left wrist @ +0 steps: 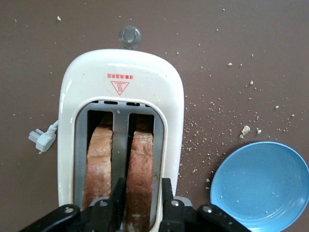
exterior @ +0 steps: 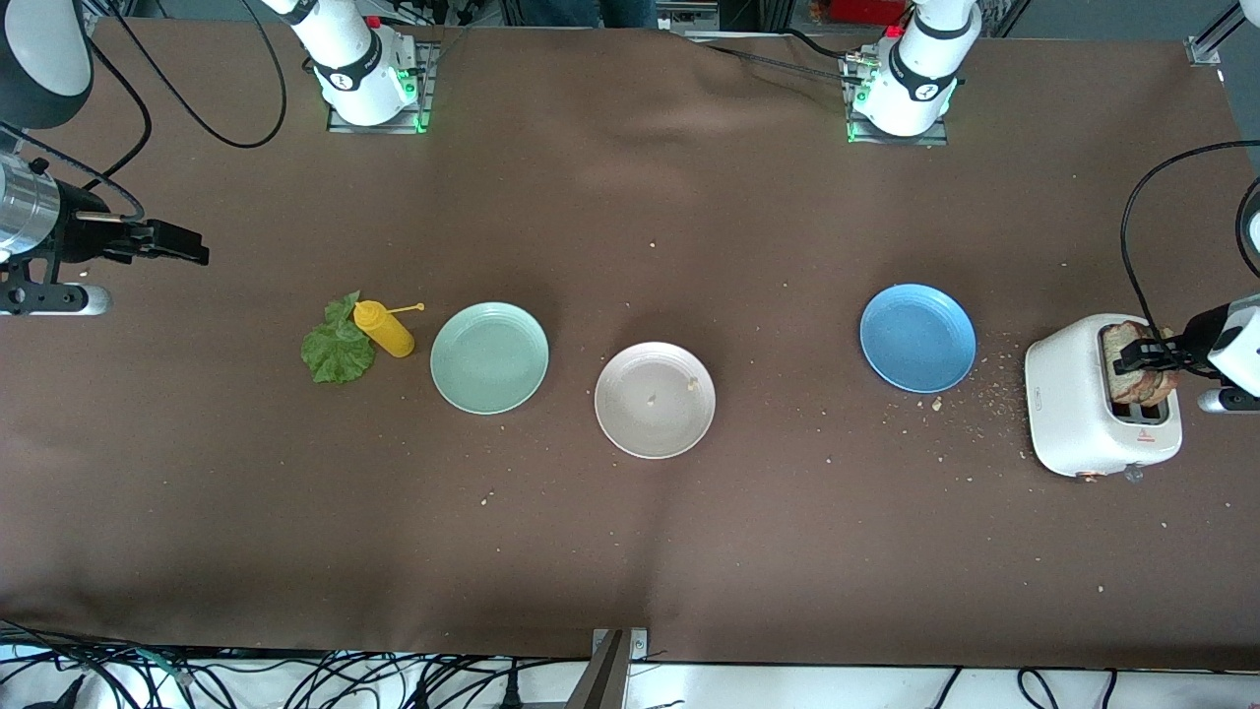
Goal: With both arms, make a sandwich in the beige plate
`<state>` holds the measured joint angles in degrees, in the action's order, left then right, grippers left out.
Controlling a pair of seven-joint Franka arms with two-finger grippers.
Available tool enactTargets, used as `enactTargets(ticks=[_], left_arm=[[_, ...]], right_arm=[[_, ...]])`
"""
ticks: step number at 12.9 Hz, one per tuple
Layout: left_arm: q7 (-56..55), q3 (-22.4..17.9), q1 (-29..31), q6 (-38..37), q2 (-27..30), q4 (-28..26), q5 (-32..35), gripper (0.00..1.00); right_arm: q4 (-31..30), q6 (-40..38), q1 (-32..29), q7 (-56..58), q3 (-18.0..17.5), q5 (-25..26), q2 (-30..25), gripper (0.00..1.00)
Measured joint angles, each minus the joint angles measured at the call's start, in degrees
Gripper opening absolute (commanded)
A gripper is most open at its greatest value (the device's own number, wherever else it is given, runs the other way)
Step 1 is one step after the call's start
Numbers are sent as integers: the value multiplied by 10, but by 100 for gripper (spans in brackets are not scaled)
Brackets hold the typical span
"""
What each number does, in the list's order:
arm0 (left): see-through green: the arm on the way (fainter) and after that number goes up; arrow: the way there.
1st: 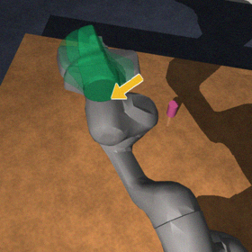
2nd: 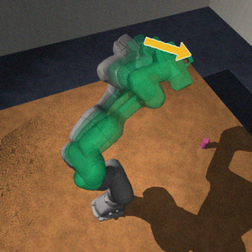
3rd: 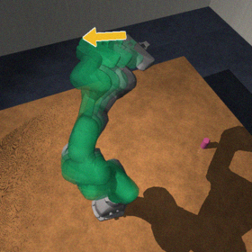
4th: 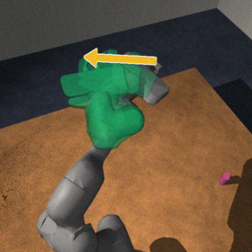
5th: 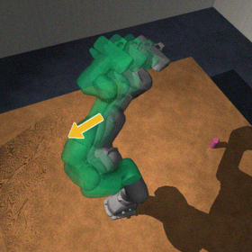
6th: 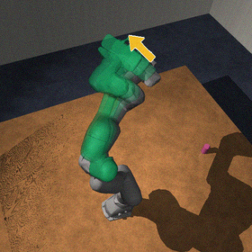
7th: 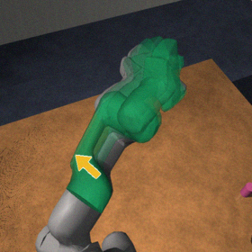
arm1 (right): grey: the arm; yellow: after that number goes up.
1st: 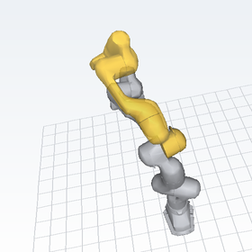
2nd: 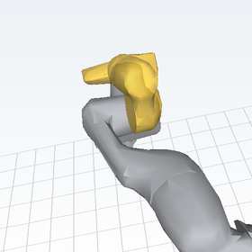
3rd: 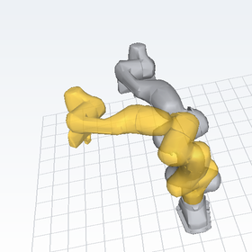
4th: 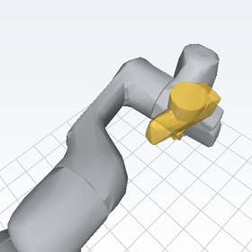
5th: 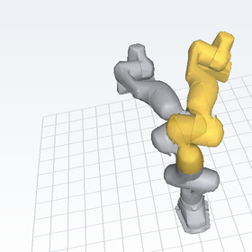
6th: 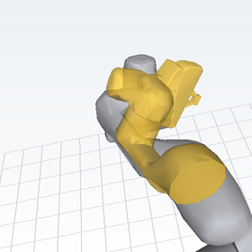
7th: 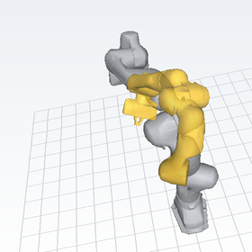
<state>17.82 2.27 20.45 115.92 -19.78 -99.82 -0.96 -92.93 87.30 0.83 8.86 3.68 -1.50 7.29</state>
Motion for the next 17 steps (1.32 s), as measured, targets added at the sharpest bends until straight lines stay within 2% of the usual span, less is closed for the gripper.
enactTargets(ticks=[2,5,7,10,12,15,17], left_arm=[[18,0,4,-13,0,17,0,0],[23,2,4,-114,3,99,0,0],[22,9,0,-178,6,150,-6,0],[-12,12,-11,-265,4,179,-121,0],[-30,15,-37,-301,-18,177,-200,0],[-40,19,-127,-305,-89,176,-297,0],[-77,21,-201,-274,-132,177,-356,0]], right_arm=[[-12,2,-1,100,10,-32,7,99],[-50,5,-2,276,44,-99,23,99],[-60,7,-8,391,66,-157,56,99],[-63,10,-36,596,71,-290,130,100],[-64,10,-54,714,71,-345,174,100],[-65,-15,-71,895,71,-435,234,99],[-65,-26,-79,1001,71,-473,277,99]])
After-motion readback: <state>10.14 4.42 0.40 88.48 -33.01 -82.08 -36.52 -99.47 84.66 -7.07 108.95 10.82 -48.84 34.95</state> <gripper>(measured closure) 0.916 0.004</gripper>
